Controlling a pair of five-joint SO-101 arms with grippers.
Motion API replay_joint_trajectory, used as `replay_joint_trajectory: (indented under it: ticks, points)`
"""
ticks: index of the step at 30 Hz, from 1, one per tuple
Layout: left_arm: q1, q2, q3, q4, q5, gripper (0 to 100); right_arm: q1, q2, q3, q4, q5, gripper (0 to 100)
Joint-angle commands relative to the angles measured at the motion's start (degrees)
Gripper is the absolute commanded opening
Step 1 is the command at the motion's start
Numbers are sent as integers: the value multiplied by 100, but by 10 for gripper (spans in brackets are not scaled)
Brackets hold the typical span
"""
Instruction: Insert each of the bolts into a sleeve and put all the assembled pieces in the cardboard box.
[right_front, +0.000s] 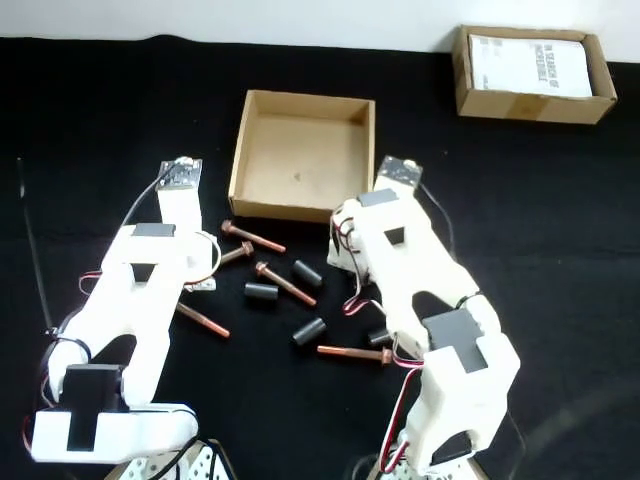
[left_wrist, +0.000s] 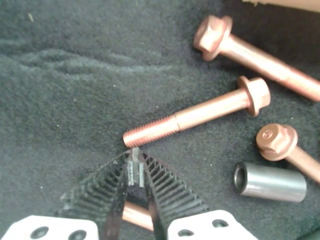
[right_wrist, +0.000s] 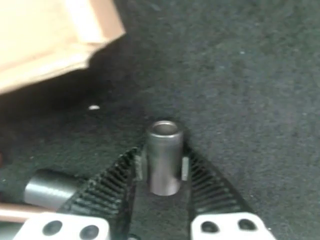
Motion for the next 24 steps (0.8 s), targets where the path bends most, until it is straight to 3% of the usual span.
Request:
replay_joint_trajectory:
  ticks: [1,12,20,24]
  points:
    - [48,4,-40,-70,0,17,92,31,-84,-66,-44,5]
    - [48,13,-40,-70,0,20,1349,-1446,-2097,1684,18,6]
    - [127,-40,-48,149,-35,21,2923,-2976,-2853,2624,844,6]
    - [409,-48,-409,905,-809,43,3881,-3644,-2818,3037,1196,6]
